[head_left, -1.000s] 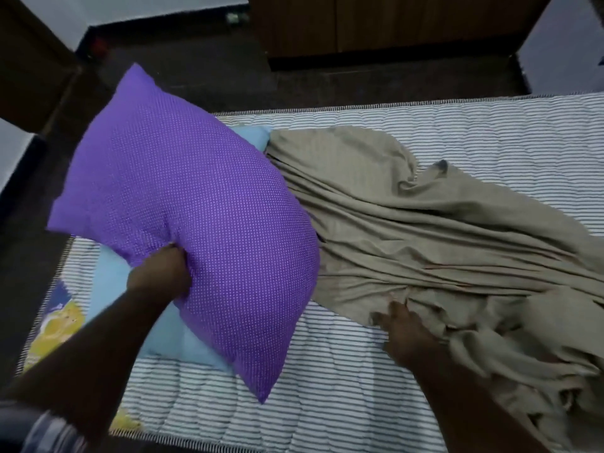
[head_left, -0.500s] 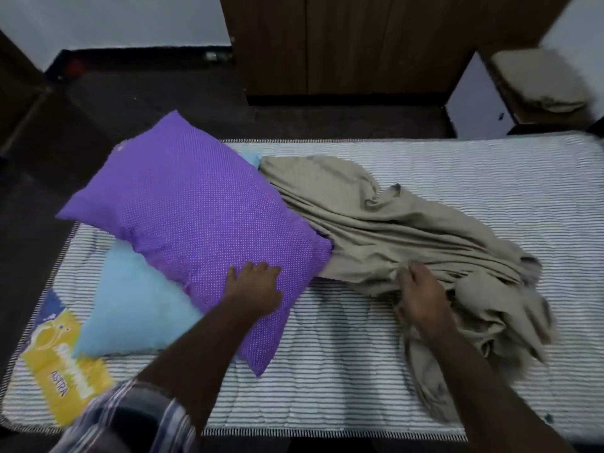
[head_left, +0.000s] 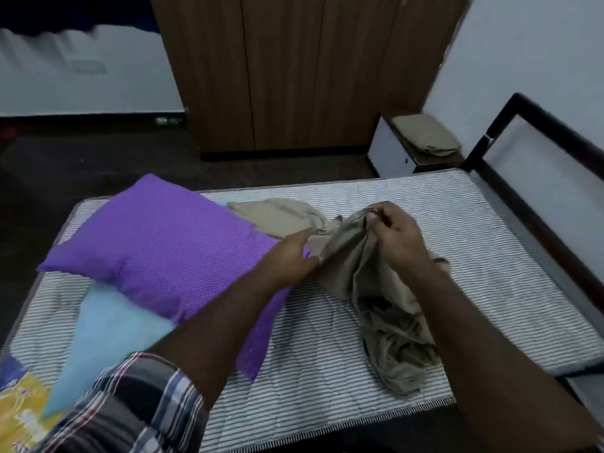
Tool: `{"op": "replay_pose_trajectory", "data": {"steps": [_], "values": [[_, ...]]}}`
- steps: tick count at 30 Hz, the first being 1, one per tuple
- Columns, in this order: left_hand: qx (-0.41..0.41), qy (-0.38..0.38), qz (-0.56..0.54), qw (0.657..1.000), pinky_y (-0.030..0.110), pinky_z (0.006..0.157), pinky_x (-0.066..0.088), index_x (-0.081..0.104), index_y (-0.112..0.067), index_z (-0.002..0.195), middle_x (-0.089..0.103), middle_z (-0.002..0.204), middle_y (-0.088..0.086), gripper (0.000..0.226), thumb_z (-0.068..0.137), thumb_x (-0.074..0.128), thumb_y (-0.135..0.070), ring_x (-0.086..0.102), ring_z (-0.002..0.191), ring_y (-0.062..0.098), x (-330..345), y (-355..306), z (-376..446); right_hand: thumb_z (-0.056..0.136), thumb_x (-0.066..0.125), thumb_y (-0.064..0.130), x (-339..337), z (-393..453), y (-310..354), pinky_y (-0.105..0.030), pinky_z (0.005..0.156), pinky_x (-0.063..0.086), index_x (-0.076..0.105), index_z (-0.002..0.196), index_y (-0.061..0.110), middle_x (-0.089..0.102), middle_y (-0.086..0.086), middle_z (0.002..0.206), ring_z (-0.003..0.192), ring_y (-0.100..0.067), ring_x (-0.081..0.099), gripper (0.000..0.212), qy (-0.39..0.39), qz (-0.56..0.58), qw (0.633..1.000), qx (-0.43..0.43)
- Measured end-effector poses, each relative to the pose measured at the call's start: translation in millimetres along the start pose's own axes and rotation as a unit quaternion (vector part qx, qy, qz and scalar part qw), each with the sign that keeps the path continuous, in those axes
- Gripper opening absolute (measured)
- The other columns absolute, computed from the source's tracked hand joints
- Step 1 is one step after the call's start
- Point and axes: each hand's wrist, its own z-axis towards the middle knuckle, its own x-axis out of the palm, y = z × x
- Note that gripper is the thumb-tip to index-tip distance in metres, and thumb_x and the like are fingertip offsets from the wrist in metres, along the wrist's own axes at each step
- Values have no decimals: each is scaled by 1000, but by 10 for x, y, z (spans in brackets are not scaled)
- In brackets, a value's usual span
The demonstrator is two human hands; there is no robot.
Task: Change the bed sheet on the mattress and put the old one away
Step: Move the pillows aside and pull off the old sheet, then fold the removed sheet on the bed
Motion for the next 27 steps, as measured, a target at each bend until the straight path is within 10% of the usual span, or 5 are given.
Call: {"op": "replay_pose_trajectory", "data": {"steps": [13, 21, 27], "values": [[113, -1, -56, 992, 35, 111, 41, 35, -24, 155, 46, 153, 0, 71, 93, 68, -33, 48, 137, 19, -221, -1019, 206, 91, 53, 41, -1225, 266, 623, -51, 76, 51, 59, 82, 25, 61, -4, 80, 75, -16, 55, 20, -192, 22, 980, -50], [116, -12, -79, 990, 38, 93, 53, 40, -28, 152, 52, 145, 0, 67, 92, 69, -36, 60, 119, 18, -224, -1384, 417, 99, 53, 21, -1932, 581, 883, -20, 75, 48, 58, 89, 25, 58, 17, 79, 72, 7, 53, 12, -331, 61, 935, -112], [125, -35, -106, 986, 26, 73, 49, 69, -29, 107, 69, 99, -11, 35, 86, 69, -57, 65, 93, 6, -2, -2252, 656, 94, 58, 29, -2140, 1009, 744, -41, 81, 55, 62, 85, 32, 63, 9, 82, 78, -8, 60, 10, -277, 67, 949, -138]]}}
